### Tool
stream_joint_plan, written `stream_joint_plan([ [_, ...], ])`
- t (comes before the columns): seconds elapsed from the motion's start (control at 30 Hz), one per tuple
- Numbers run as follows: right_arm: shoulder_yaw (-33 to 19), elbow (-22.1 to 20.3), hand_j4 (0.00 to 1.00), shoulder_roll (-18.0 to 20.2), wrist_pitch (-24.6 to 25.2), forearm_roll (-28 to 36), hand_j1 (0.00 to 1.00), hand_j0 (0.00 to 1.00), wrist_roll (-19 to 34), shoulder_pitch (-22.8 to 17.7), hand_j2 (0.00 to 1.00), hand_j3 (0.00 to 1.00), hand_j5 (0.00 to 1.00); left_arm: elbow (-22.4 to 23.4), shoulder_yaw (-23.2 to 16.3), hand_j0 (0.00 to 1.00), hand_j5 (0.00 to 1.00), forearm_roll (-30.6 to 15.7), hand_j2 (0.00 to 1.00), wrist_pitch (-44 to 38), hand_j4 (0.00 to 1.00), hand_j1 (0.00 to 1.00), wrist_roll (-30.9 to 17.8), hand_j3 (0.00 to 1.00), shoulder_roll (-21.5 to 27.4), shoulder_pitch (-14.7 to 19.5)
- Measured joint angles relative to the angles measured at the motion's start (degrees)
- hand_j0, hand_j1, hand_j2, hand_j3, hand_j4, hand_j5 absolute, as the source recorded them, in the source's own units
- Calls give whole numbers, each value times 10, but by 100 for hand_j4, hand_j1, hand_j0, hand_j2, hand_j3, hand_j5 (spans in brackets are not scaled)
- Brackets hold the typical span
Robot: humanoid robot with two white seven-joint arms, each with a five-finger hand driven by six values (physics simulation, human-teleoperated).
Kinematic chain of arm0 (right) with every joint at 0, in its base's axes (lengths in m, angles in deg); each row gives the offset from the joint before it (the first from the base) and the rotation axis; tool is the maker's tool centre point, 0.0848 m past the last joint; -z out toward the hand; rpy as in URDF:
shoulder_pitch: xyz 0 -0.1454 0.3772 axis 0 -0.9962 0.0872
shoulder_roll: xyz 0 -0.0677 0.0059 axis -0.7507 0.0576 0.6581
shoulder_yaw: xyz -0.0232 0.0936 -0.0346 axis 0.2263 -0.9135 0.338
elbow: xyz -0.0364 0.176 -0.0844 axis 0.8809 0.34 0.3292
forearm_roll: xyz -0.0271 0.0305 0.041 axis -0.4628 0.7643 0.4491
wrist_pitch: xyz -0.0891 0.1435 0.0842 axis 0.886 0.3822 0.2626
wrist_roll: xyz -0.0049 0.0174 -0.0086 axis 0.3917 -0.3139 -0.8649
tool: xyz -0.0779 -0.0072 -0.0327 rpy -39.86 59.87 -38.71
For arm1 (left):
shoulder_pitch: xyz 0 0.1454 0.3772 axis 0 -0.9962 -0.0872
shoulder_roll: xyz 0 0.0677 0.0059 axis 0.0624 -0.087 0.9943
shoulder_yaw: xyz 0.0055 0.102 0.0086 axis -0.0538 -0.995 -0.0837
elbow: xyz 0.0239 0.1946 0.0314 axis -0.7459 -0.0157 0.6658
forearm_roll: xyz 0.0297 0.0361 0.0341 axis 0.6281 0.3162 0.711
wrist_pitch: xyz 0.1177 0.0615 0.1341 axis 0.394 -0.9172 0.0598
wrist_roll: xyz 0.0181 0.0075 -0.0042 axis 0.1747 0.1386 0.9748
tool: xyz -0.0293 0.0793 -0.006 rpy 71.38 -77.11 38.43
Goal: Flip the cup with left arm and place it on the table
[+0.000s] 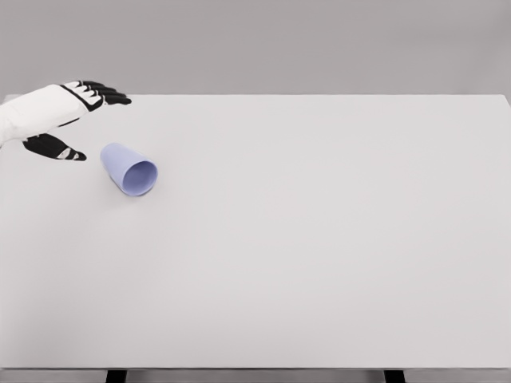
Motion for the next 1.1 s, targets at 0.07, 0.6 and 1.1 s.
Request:
stream_joint_plan([
  [0.07,0,0,100,0,0,0,100,100,0,0,100,100,100,2,-17,100,100,16,100,0,100,100,-2,100,-1,4],
  [0.6,0,0,100,0,0,0,100,100,0,0,100,100,100,156,-255,100,100,52,100,0,100,100,-4,100,6,173],
  [1.1,0,0,100,0,0,0,100,100,0,0,100,100,100,191,-280,100,100,70,100,0,100,100,-4,100,-34,185],
])
